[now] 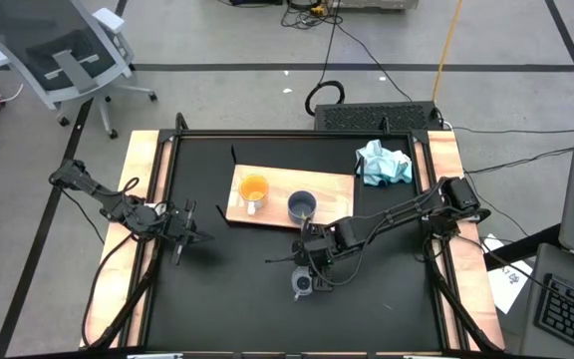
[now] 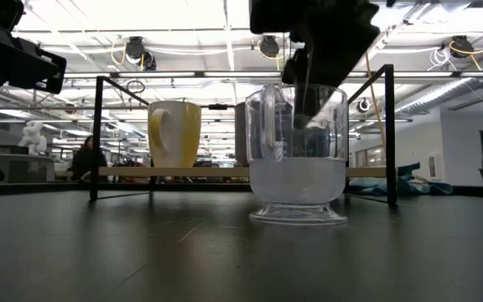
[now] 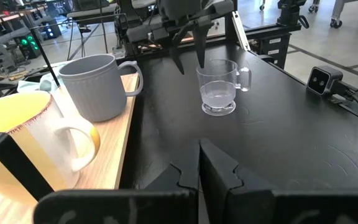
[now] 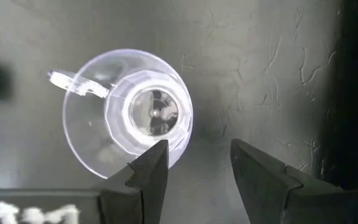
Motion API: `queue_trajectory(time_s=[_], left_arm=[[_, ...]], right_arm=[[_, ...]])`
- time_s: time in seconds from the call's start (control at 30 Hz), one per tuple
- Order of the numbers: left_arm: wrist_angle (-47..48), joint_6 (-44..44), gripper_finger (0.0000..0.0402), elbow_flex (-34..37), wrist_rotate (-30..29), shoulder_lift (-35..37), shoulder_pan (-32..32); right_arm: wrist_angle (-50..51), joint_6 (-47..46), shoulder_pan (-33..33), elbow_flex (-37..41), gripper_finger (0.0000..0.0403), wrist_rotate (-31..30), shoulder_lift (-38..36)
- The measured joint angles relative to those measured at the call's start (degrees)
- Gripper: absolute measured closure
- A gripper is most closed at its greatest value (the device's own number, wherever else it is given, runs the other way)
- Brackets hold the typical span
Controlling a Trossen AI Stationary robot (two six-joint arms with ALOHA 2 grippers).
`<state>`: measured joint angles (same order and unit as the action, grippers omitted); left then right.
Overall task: Stack small to large cups/mugs on shelf
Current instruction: Put the transparent mug on the shelf
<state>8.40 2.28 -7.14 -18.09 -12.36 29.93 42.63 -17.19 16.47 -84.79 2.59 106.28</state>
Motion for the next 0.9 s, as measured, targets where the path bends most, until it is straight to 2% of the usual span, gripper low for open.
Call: queue_trajectory(time_s=[0.9], left_arm=[[0.5,-0.2,0.0392,0.0,0.0,0.0,0.0]], right_arm=[[-2.2,1.0,-1.2,2.0,0.0239,0.2,0.0]])
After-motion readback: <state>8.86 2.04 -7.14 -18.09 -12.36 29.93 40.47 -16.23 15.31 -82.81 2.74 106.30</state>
